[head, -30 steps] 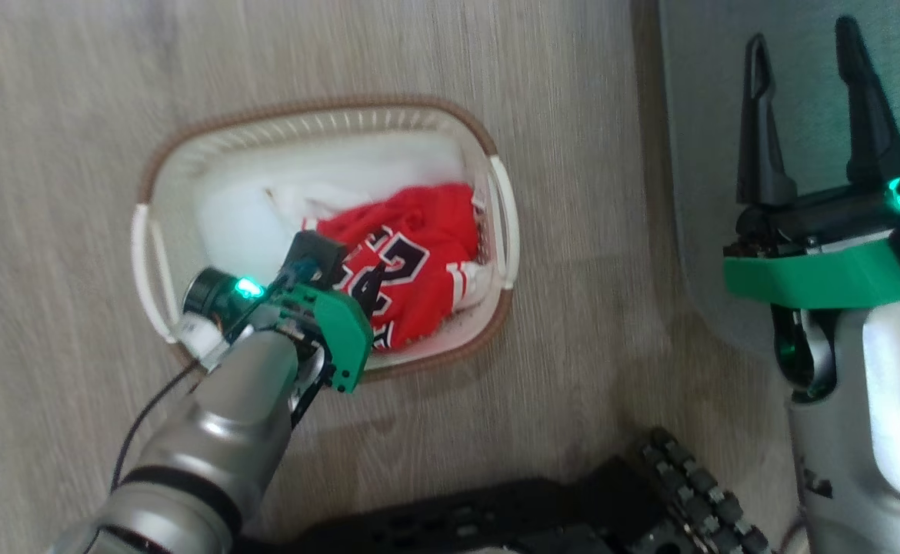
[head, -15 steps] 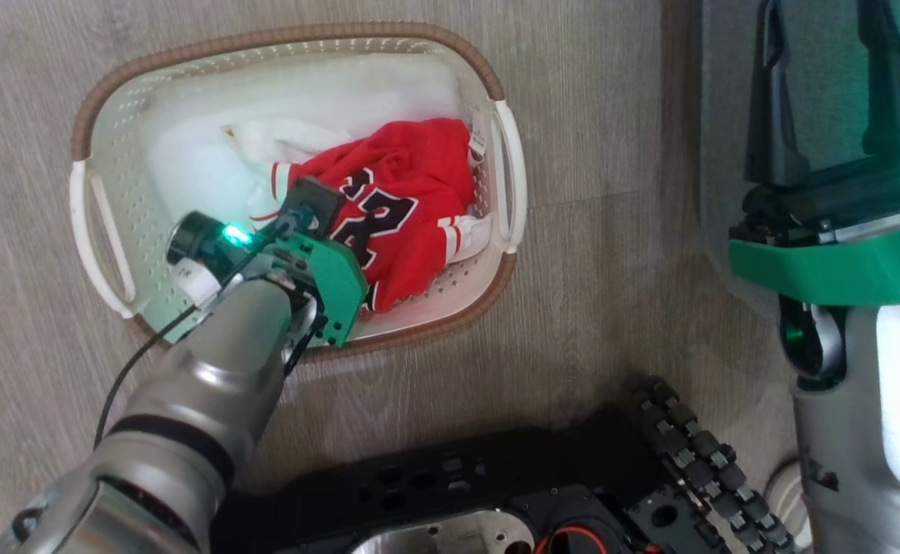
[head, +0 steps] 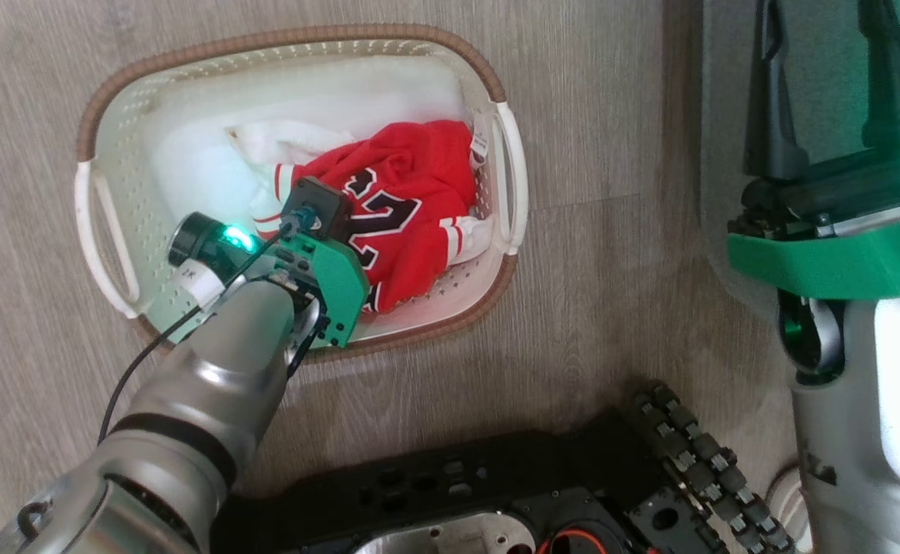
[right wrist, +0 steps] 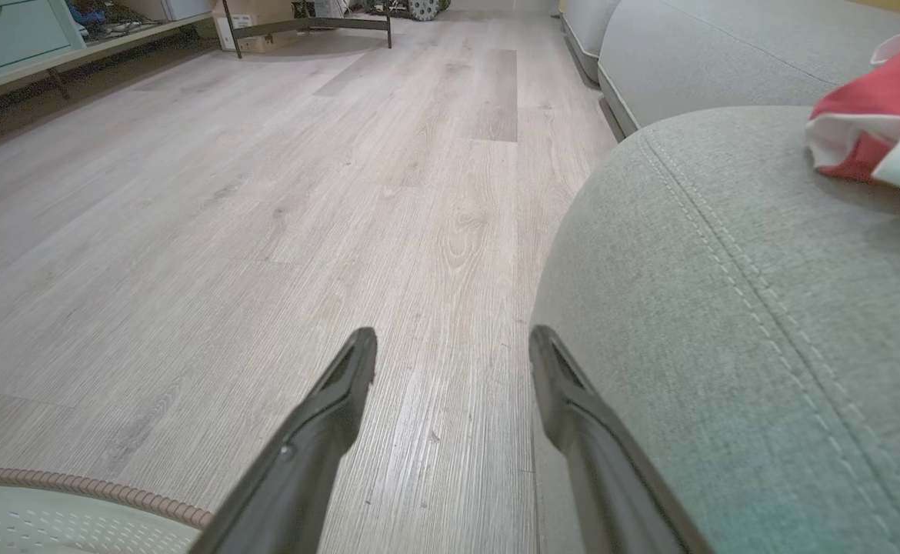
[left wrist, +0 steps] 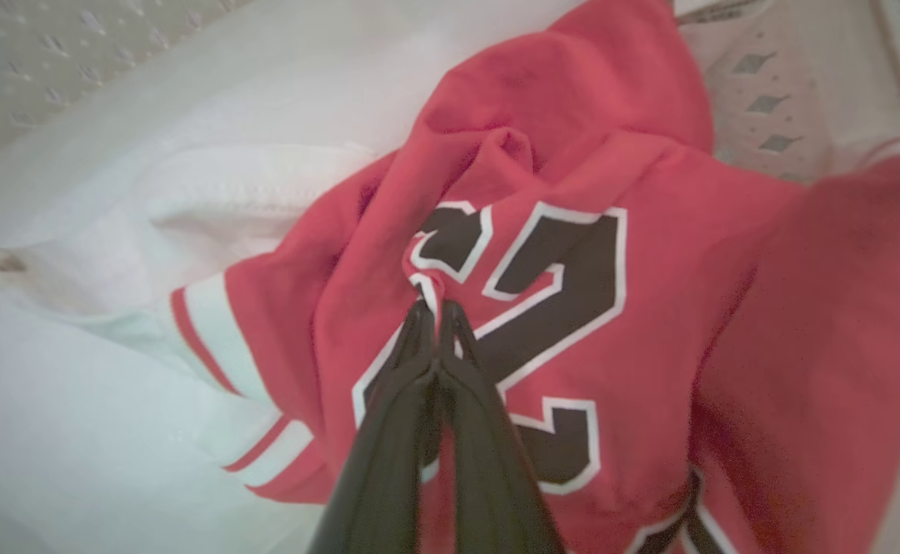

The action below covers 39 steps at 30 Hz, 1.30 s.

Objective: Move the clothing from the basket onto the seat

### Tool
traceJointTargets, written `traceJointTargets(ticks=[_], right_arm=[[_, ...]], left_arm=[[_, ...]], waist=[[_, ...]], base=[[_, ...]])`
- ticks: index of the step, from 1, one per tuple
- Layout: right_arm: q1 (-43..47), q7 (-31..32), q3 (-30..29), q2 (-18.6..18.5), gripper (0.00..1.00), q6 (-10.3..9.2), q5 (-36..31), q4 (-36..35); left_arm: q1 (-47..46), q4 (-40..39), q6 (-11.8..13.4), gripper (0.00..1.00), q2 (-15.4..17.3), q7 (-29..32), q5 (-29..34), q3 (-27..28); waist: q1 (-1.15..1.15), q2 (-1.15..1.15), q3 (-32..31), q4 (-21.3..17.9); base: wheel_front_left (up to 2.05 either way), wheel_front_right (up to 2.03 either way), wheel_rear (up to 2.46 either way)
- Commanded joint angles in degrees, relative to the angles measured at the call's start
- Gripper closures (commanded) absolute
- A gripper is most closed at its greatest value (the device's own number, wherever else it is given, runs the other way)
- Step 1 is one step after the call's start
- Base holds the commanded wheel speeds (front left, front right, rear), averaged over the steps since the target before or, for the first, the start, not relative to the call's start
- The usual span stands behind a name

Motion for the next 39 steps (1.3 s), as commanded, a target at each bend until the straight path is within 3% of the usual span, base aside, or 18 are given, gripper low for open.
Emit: traceJointTargets(ticks=[1,9,18,39], right_arm=[[1.4,-0.4,0.8,0.1,0.0,-0.01,-0.2,-1.1],[1.3,-0.4,1.6,0.1,0.0,-0.01,0.7,1.3],[3.0,-0.4,2.2,0.1,0.0,-0.01,1.1,6.4],[14.3,-0.4,1.4,0.1,0.0,-0.01,0.5,16.8]], left_arm=[[2.3,-1.1,-0.4,1.0,0.4,-0.2,-0.7,-0.2],[4.2,-2.4,-0.6,1.0,0.4,-2.0,-2.8,-1.8],[7.5,-5.6,-0.1,1.0,0.4,-3.8,-5.1,-2.0],[16.9,-31.5,1.0,1.0,3.9,-3.9,0.8,13.3]], waist=[[-0.01,0.0,-1.1,0.2],[-0.01,0.0,-6.8,0.7],[-0.01,0.0,-18.9,1.5],[-0.01,0.0,-50.2,4.6]], base=[[0.0,0.0,0.0],[0.0,0.0,0.0],[0.0,0.0,0.0],[0.0,0.0,0.0]])
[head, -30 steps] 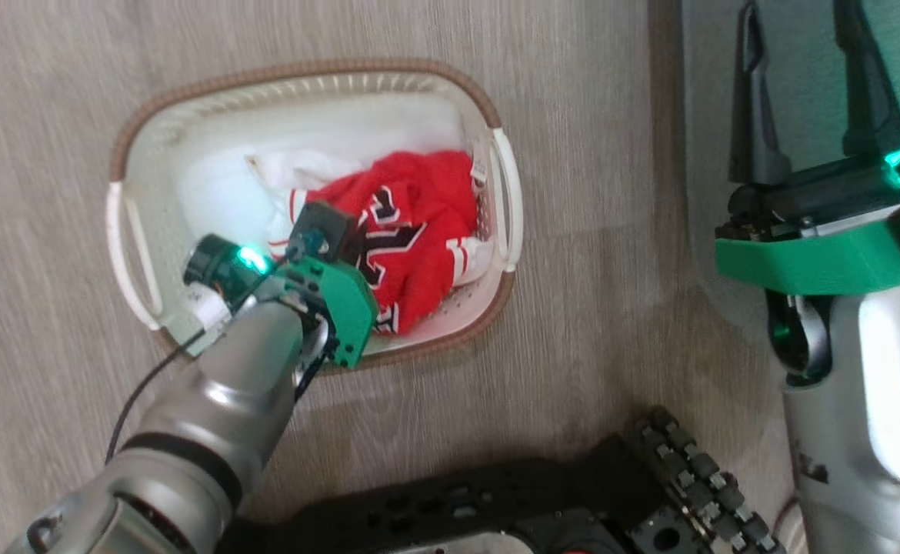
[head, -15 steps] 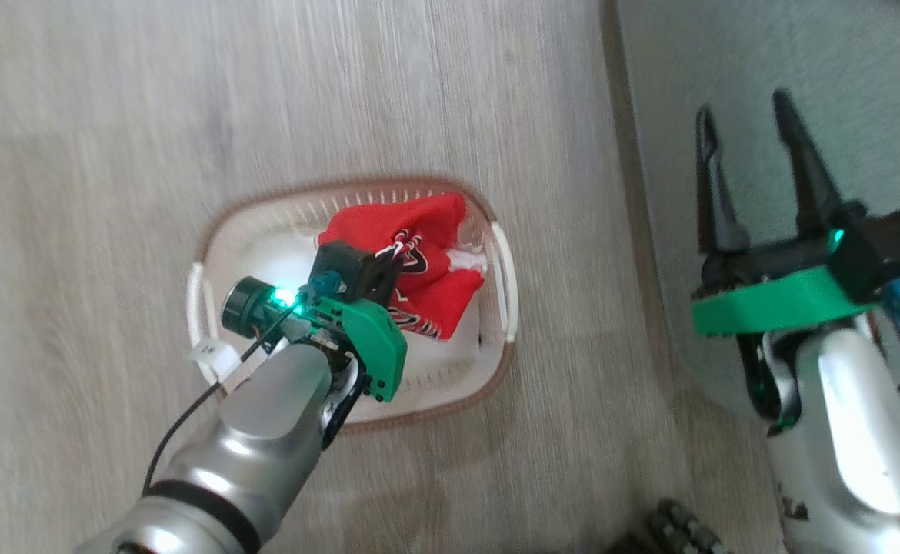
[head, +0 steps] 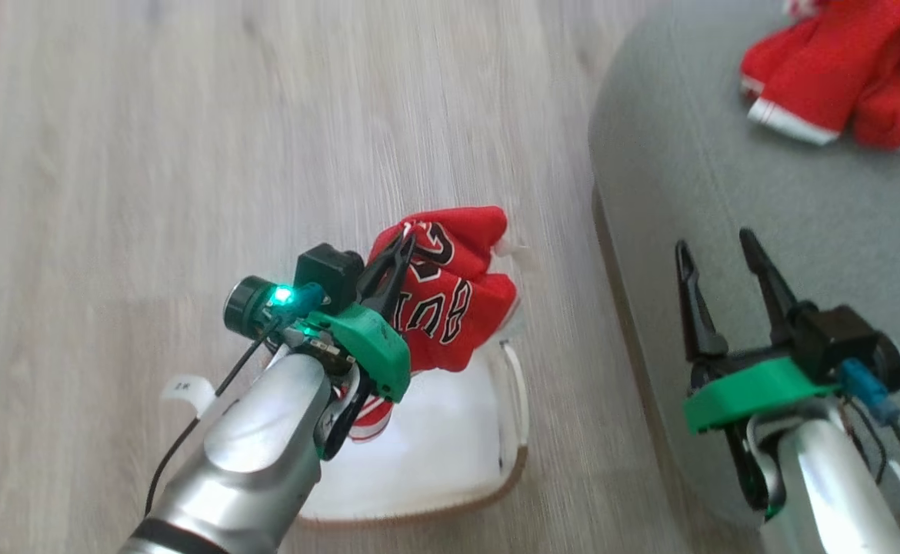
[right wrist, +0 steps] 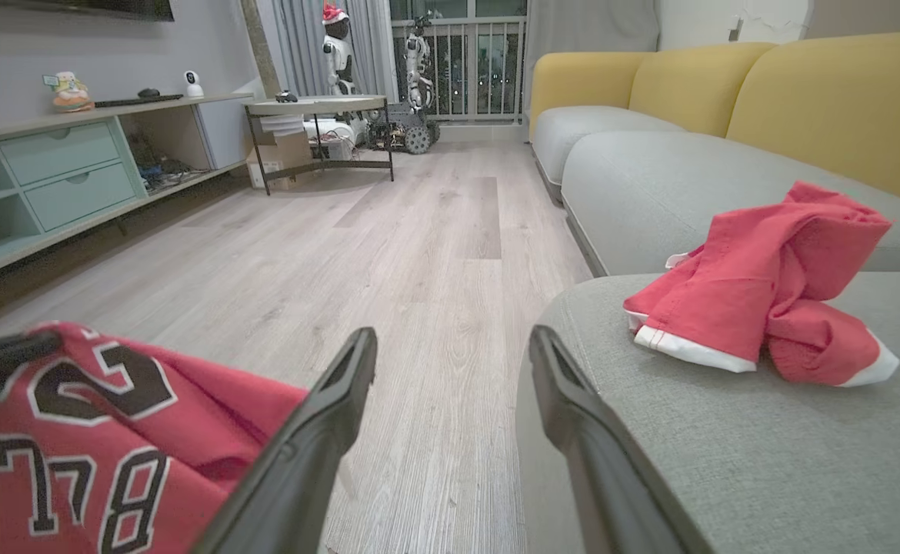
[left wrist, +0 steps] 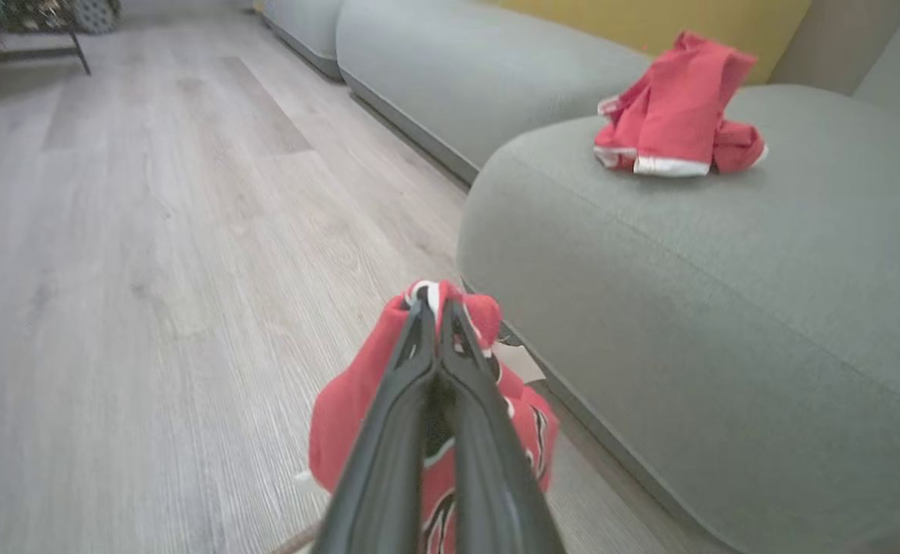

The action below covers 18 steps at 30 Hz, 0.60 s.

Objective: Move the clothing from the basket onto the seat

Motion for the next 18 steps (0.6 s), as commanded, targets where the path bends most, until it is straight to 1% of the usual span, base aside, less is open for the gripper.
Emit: traceJointTargets(ticks=[1,4,7,13,18], right_arm=[[0.0,-0.4,1.3,0.1,0.0,-0.01,-0.2,-1.3],[1.5,-0.4,1.6,0.1,0.0,-0.01,-0.3,-0.4],[2.5,-0.4,1.8,0.1,0.0,-0.01,-0.3,0.2],[2.8,-0.4,2.9,0.1,0.0,-0.01,-0.4,1.2],[1.9,-0.4,5.7,0.1,0.0,-0.01,0.2,2.1]], left_arm=[[-1.1,-2.8,0.1,1.0,1.2,-0.7,0.7,2.6],[-0.8,-5.2,-0.1,1.0,1.3,-0.7,1.5,4.0],[-1.4,-6.8,-0.5,1.0,1.5,-0.7,2.0,5.0],[-3.7,-7.2,-1.3,1.0,1.5,-0.7,2.6,5.2],[-6.6,-6.4,-2.3,1.0,0.9,0.3,2.2,4.7]], waist=[[0.0,-0.01,-6.1,1.1],[0.0,-0.01,-9.4,1.5],[0.0,-0.01,-11.2,2.1],[0.0,-0.01,-13.9,3.1],[0.0,-0.01,-15.7,4.1]], base=[[0.0,0.0,0.0],[0.0,0.0,0.0],[0.0,0.0,0.0],[0.0,0.0,0.0],[0.0,0.0,0.0]])
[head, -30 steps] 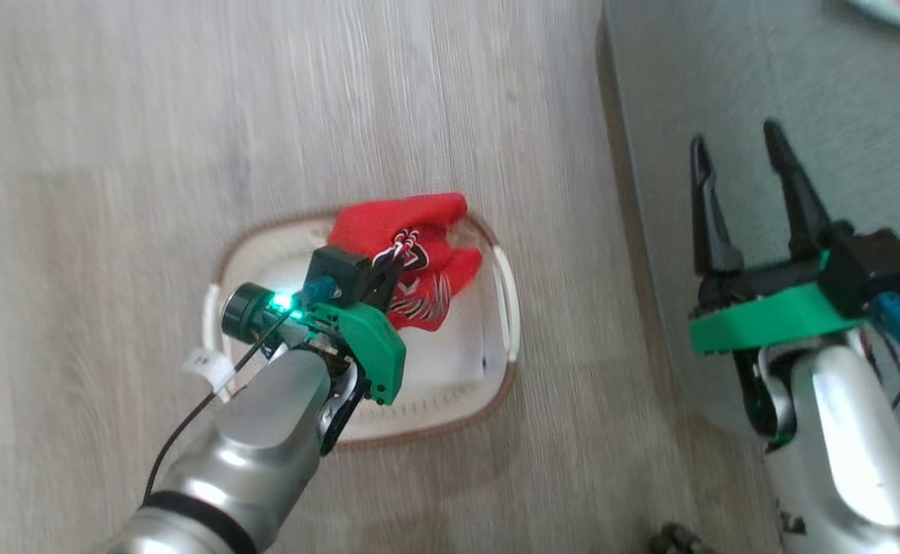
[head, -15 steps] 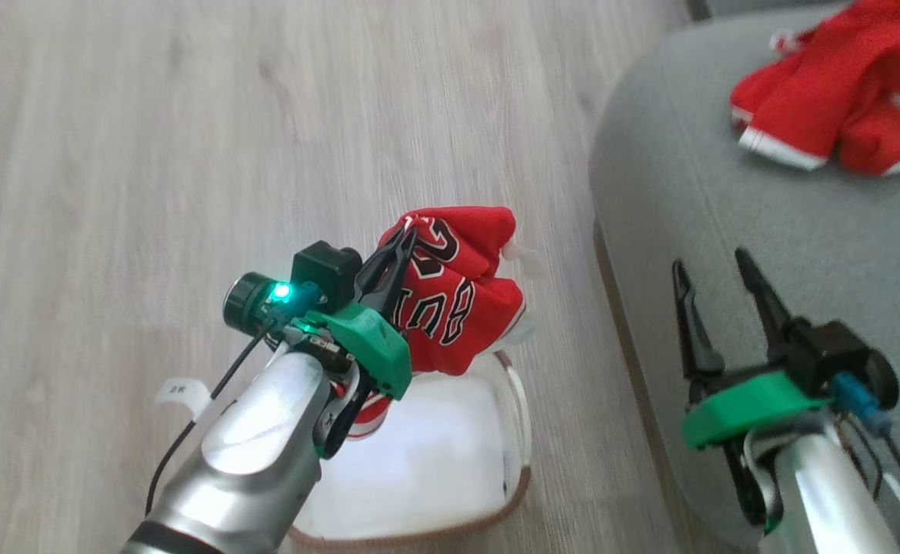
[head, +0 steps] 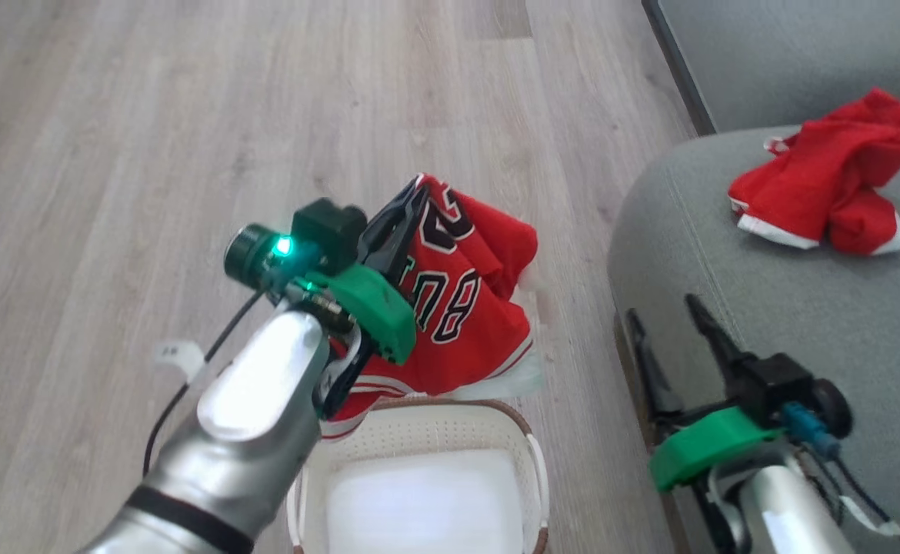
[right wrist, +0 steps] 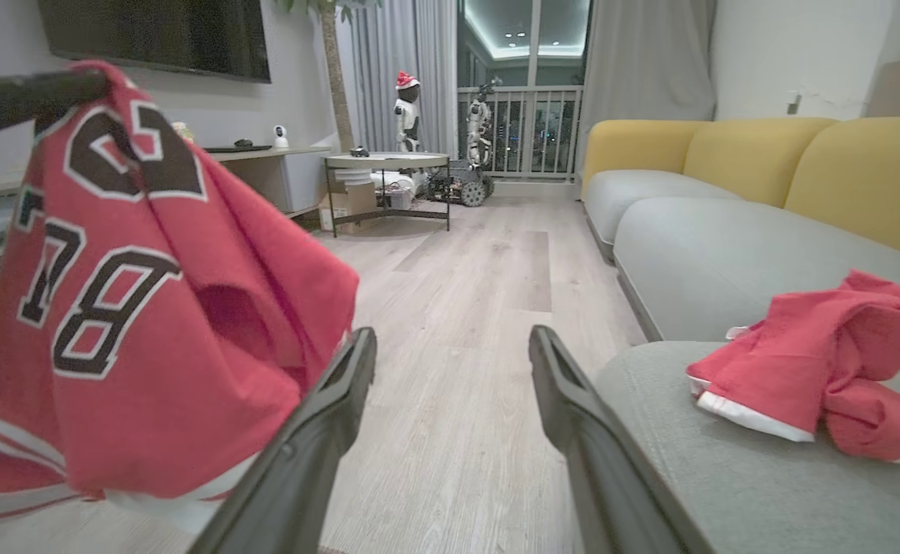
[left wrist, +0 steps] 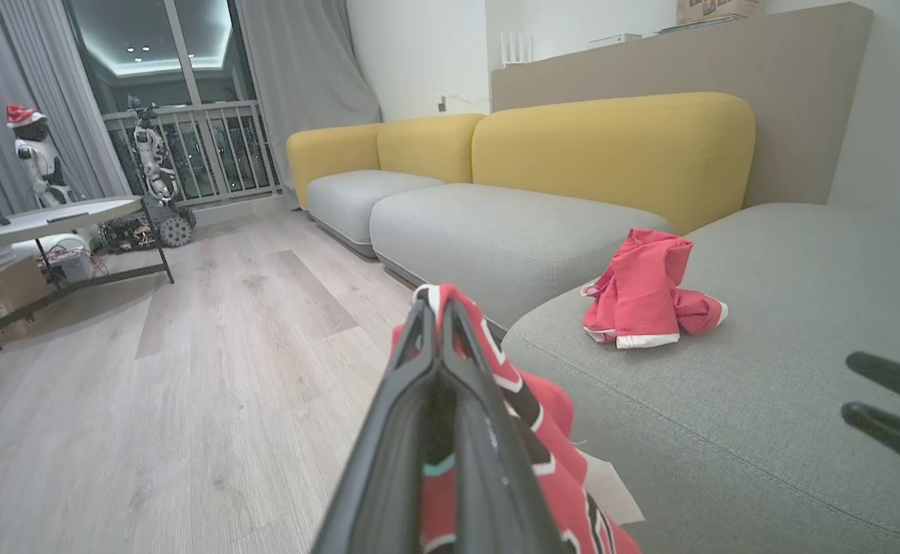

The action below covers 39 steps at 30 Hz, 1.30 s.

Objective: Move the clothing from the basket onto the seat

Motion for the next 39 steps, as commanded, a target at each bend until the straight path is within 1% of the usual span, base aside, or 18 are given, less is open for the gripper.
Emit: traceJointTargets(ticks=[1,5,6,7,11,17,23,27,28,29,30,31,35,39], right_arm=[[-2.7,-0.4,2.4,0.1,0.0,-0.01,0.6,-1.4],[-4.2,-0.4,6.4,0.1,0.0,-0.01,1.5,-0.1],[-5.3,-0.4,8.7,0.1,0.0,-0.01,1.9,0.8],[-5.9,-0.4,9.8,0.1,0.0,-0.01,2.1,1.3],[-9.2,-0.4,13.2,0.1,0.0,-0.01,1.9,3.8],[-15.1,-0.4,18.3,0.1,0.0,-0.01,2.3,10.1],[-21.5,-0.2,25.5,-0.2,0.0,-0.01,7.3,18.6],[-24.7,-0.2,30.4,-0.1,0.0,-0.01,12.1,21.8],[-25.4,-0.2,31.3,-0.1,0.2,-0.01,13.0,22.3],[-26.0,-0.3,32.1,-0.1,0.6,-0.01,13.7,22.7],[-26.6,-0.3,32.7,-0.1,0.78,-0.01,14.3,23.1],[-27.0,-0.3,33.1,-0.1,1.0,-0.01,14.7,23.3],[-27.7,-0.3,33.1,-0.1,1.0,-0.01,15.5,22.6],[-27.5,-0.4,31.7,-0.8,1.0,-0.01,15.2,20.8]], left_arm=[[-4.9,-1.4,-0.4,1.0,0.7,0.3,-0.1,1.7],[-6.9,-0.5,-1.2,1.0,0.0,1.8,-0.5,0.8],[-7.9,-0.2,-1.6,1.0,-0.3,2.3,-0.7,0.3],[-8.3,0.0,-1.7,1.0,-0.5,2.4,-0.8,0.1],[-9.6,0.0,-2.0,1.0,-1.0,2.6,-1.1,-0.8],[-10.3,-0.6,-2.1,1.0,-1.7,2.4,-1.6,-2.2],[-10.1,-1.7,-2.0,1.0,-2.0,2.2,-2.2,-4.1],[-9.6,-2.2,-1.9,1.0,-2.2,2.0,-3.0,-5.0],[-9.4,-2.2,-1.8,1.0,-2.2,2.0,-3.2,-5.2],[-9.2,-2.2,-1.7,1.0,-2.2,2.0,-3.3,-5.4],[-9.0,-2.2,-1.5,1.0,-2.2,2.0,-3.5,-5.5],[-8.8,-2.1,-1.4,1.0,-2.2,2.0,-3.7,-5.6],[-8.2,-1.5,-1.0,1.0,-2.2,1.9,-4.2,-5.6],[-7.1,-0.4,-0.5,1.0,-1.9,1.7,-4.8,-5.4]], waist=[[0.01,-0.01,-0.9,0.8],[0.01,-0.01,-1.8,1.4],[0.01,-0.01,-2.2,1.6],[0.01,-0.01,-2.3,1.8],[0.01,-0.01,-2.7,2.3],[0.01,-0.01,-3.1,3.4],[0.01,-0.01,-3.1,4.6],[0.01,-0.01,-3.1,5.3],[0.01,-0.01,-3.0,5.5],[0.01,-0.01,-3.0,5.6],[0.01,-0.01,-3.0,5.8],[0.01,-0.01,-3.0,5.9],[0.01,-0.01,-2.9,6.1],[0.01,-0.01,-2.9,5.9]], base=[[0.0,0.0,0.0],[0.0,0.0,0.0],[0.0,0.0,0.0],[0.0,0.0,0.0],[0.0,0.0,0.0],[0.0,0.0,0.0],[0.0,0.0,0.0],[0.0,0.0,0.0],[0.0,0.0,0.0],[0.0,0.0,0.0],[0.0,0.0,0.0],[0.0,0.0,0.0],[0.0,0.0,0.0],[0.0,0.0,0.0]])
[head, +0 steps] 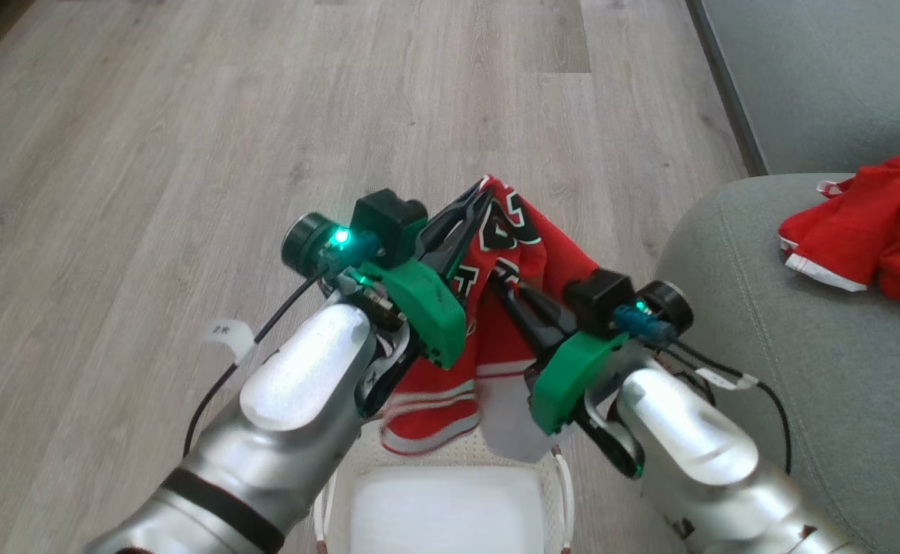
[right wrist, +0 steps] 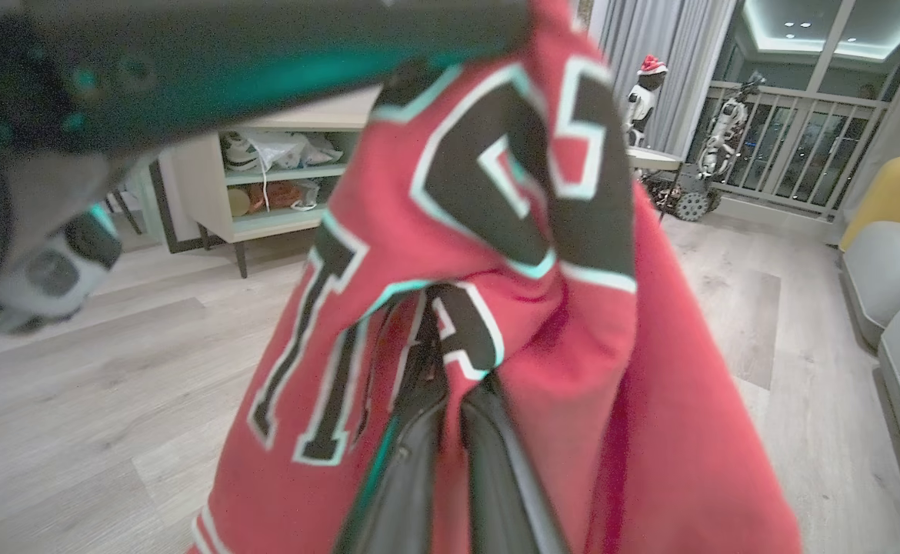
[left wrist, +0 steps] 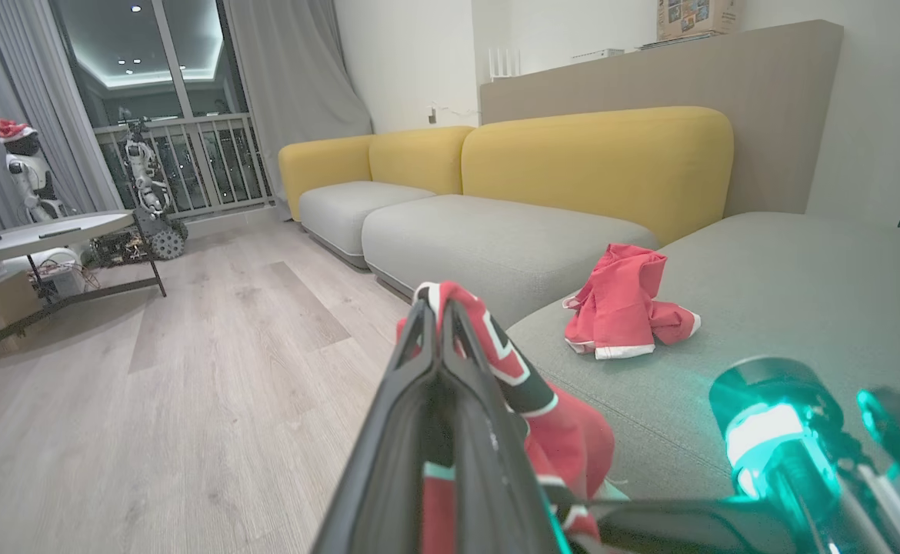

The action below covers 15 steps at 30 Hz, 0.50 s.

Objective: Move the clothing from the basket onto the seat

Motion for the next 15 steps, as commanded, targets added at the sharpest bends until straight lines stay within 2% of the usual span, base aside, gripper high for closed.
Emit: traceJointTargets(ticks=[1,3,4,5,6,7,8,15], right_arm=[[-2.2,-0.4,-0.5,0.1,1.0,-0.02,0.0,-2.1],[-1.9,-0.4,-1.9,-0.3,1.0,-0.02,-0.5,-3.4],[-1.6,-0.4,-2.8,-0.5,1.0,-0.02,-0.7,-4.0],[-1.4,-0.4,-3.7,-0.7,1.0,-0.02,-1.1,-4.7],[-1.1,-0.4,-4.5,-0.9,1.0,-0.02,-1.5,-5.3],[-0.9,-0.4,-5.3,-1.0,1.0,-0.02,-1.9,-5.8],[-0.6,-0.4,-6.3,-1.2,1.0,-0.02,-2.3,-6.4],[1.6,-0.4,-12.5,-2.7,1.0,-0.02,-5.4,-9.1]], left_arm=[[-2.3,-1.2,0.4,1.0,0.9,-0.5,-0.3,2.0],[-1.6,-0.6,0.7,1.0,1.2,-0.8,-0.8,2.4],[-1.3,-0.4,0.8,0.86,1.3,-0.9,-1.0,2.5],[-0.9,-0.2,1.0,0.63,1.4,-1.1,-1.1,2.7],[-0.4,0.1,1.3,0.48,1.5,-1.3,-1.3,3.0],[0.1,0.3,1.5,0.16,1.6,-1.5,-1.5,3.2],[0.6,0.4,1.6,0.0,1.7,-1.7,-1.7,3.3],[4.4,1.0,2.3,0.0,1.7,-2.7,-2.3,3.6]], waist=[[0.0,0.0,0.0,-0.1],[0.0,0.0,0.0,-0.5],[0.0,0.0,0.0,-0.7],[0.0,0.0,0.0,-0.9],[0.0,0.0,0.0,-1.2],[0.0,0.0,-0.1,-1.5],[0.0,0.0,-0.1,-1.8],[0.0,0.0,-0.2,-4.4]], base=[[0.0,0.0,0.0],[0.0,0.0,0.0],[0.0,0.0,0.0],[0.0,0.0,0.0],[0.0,0.0,0.0],[0.0,0.0,0.0],[0.0,0.0,0.0],[0.0,0.0,0.0]])
